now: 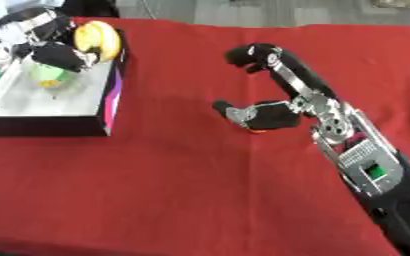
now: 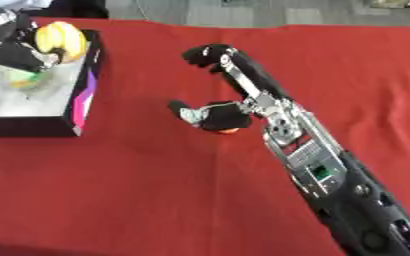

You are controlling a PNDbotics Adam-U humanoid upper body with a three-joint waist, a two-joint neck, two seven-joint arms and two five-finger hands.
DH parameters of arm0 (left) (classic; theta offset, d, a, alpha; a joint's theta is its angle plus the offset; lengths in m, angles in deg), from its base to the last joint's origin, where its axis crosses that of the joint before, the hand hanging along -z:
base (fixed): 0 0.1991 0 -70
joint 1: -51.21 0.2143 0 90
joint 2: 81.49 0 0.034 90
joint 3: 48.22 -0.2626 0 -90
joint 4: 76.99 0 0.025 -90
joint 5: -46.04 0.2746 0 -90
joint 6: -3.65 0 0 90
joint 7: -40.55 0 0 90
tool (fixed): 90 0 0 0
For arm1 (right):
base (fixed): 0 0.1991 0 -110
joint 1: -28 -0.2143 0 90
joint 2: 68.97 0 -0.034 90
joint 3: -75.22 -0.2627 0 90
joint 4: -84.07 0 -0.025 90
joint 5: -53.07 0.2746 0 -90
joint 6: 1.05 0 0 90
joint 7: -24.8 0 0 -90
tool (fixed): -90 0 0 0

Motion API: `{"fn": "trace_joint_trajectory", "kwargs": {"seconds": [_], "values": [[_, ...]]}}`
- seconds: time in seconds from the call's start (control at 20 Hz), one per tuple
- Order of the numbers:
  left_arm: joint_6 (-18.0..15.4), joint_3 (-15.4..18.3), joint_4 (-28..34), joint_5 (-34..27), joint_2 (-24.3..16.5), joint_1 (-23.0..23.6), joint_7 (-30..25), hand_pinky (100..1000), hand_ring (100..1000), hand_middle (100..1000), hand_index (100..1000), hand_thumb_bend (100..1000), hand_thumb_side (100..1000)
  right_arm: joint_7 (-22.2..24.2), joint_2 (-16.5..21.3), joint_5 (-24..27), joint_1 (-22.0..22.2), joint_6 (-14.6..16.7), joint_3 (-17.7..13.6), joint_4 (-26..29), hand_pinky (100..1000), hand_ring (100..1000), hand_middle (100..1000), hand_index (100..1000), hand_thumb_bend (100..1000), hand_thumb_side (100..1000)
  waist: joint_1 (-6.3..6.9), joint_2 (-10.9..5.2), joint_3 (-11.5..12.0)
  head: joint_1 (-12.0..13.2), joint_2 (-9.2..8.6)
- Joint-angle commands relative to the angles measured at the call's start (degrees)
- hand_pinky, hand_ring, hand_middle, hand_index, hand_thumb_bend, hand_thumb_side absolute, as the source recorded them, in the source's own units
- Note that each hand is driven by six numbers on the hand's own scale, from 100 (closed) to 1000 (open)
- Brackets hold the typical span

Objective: Pick up the objects with one hand, pass them to the other hand, and then place them into the box on the other side of the table.

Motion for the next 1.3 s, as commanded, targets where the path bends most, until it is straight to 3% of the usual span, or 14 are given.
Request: {"fn": "trace_joint_trajectory", "kwargs": {"seconds": [0.05, 0.55, 0.95, 1.1, 1.3], "values": [[0.03, 2.07, -2.52, 0.40, -1.95, -0.45, 2.07, 729, 707, 479, 436, 100, 100, -0.55, 1.07, 0.75, -0.91, -0.16, -0.84, 1.98, 783, 805, 737, 815, 419, 292, -0.23, -0.68, 0.00, 0.97, 0.23], [-1.01, 3.93, -13.95, 2.97, -0.25, -1.26, 5.69, 731, 712, 494, 463, 100, 110, -1.04, 1.50, 1.59, -1.31, -0.65, -1.29, 3.02, 781, 800, 733, 811, 421, 290, -1.00, -0.31, -0.15, 2.86, -1.01], [-1.65, 4.22, -18.76, 4.57, 0.90, -2.25, 6.89, 734, 723, 518, 504, 100, 159, -1.23, 1.53, 1.84, -1.65, -0.85, -1.34, 3.24, 780, 799, 732, 809, 424, 289, -1.48, -0.03, -0.25, 3.48, -1.97], [-1.50, 4.33, -20.14, 5.40, 1.22, -2.58, 7.40, 745, 748, 566, 565, 102, 199, -1.28, 1.54, 1.85, -1.70, -0.88, -1.36, 3.32, 779, 798, 731, 809, 424, 289, -1.51, 0.00, -0.26, 3.63, -2.08], [-1.45, 4.30, -21.18, 6.61, 1.40, -2.72, 7.44, 776, 817, 677, 731, 321, 335, -1.31, 1.54, 1.92, -1.68, -0.93, -1.37, 3.42, 779, 798, 731, 809, 425, 288, -1.51, -0.01, -0.29, 3.64, -2.10]]}}
